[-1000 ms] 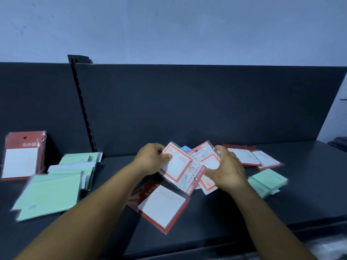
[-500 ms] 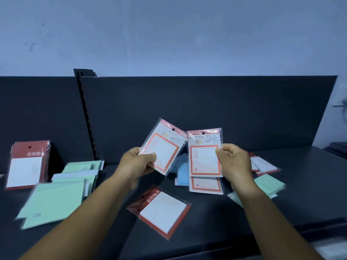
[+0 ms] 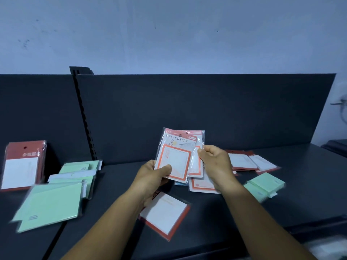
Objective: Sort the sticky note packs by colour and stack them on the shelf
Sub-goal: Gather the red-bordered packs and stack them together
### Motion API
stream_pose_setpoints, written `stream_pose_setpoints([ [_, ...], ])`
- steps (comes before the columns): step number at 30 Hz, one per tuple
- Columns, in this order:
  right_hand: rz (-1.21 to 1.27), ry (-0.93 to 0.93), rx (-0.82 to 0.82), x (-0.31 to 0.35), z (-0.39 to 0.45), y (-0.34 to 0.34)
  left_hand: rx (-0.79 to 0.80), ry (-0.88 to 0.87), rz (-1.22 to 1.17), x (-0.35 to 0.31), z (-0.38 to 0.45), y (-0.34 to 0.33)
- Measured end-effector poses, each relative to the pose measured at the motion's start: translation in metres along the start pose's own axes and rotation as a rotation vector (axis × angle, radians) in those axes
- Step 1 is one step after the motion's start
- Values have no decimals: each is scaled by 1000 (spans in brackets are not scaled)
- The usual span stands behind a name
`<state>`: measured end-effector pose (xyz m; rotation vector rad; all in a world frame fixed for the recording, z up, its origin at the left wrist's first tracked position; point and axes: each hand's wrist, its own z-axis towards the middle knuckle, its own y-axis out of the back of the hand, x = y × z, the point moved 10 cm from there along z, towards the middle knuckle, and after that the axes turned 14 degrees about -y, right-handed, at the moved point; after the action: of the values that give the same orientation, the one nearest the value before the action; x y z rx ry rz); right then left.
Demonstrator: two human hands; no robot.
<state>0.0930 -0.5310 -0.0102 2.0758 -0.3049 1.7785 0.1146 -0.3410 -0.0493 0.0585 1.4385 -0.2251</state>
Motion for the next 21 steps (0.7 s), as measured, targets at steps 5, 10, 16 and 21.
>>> stream_pose_setpoints([
  [5,-108,93,-19,0,-4,-3,-85,-54,-38,1,2,10],
  [10,-730,76,-303,-6,-1,21,-151,-106,-109,-2,3,22],
  [16,-1003,-128,-150,-29,-5,7,-190,-121,-127,-2,5,29],
  [21,-1093,-206,-151,-37,-4,9,-193,-109,-133,0,6,31],
])
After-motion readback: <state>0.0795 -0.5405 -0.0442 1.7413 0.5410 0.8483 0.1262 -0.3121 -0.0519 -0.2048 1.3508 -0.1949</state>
